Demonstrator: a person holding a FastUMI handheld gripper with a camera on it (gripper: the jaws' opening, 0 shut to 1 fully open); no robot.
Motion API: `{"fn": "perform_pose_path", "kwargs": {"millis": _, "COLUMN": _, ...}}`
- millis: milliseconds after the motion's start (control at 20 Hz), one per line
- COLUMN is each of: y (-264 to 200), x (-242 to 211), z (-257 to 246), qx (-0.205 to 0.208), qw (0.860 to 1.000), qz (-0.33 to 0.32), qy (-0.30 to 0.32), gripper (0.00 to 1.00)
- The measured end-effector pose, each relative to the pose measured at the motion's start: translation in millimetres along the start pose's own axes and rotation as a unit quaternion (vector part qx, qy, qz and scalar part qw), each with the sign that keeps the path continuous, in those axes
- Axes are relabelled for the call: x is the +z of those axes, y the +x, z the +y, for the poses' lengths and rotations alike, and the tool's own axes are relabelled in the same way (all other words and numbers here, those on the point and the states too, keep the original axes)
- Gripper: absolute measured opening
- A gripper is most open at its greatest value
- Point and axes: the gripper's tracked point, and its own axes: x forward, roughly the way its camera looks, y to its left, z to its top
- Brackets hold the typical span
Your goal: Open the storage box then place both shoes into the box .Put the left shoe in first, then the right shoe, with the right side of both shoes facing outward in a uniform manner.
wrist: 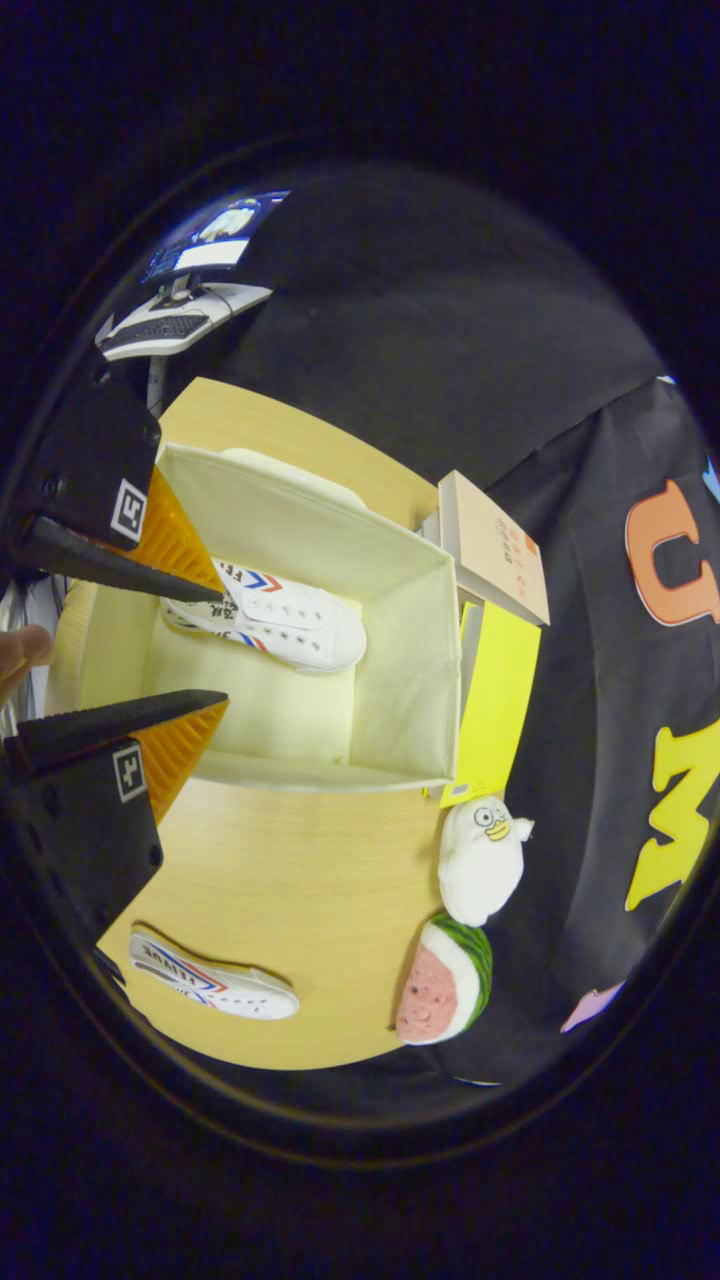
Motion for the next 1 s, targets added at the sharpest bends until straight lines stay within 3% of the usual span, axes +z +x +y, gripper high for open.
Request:
{"fn": "perform_pose_path", "kwargs": {"millis": 150, "y": -19, "x": 4, "z": -32, "qx": -0.018, "qw": 0.999, "qz": -0.039, "qy": -0.004, "gripper": 0.6}}
{"fn": "perform_pose_path", "kwargs": {"millis": 300, "y": -38, "x": -4, "z": -51, "qx": 0.003, "qw": 0.999, "qz": -0.038, "qy": 0.013, "gripper": 0.61}}
{"fn": "perform_pose_path", "kwargs": {"millis": 600, "y": -74, "x": -14, "z": -117, "qx": -0.026, "qw": 0.998, "qz": -0.056, "qy": -0.014, "gripper": 0.62}}
{"fn": "perform_pose_path", "kwargs": {"millis": 750, "y": -88, "x": -10, "z": -159, "qx": -0.032, "qw": 0.997, "qz": -0.061, "qy": -0.016, "gripper": 0.94}}
{"fn": "perform_pose_path", "kwargs": {"millis": 900, "y": -94, "x": -20, "z": -216, "qx": -0.086, "qw": 0.995, "qz": -0.052, "qy": 0.005, "gripper": 0.93}}
{"fn": "perform_pose_path", "kwargs": {"millis": 1000, "y": -91, "x": -28, "z": -238, "qx": -0.086, "qw": 0.995, "qz": -0.043, "qy": 0.012, "gripper": 0.93}}
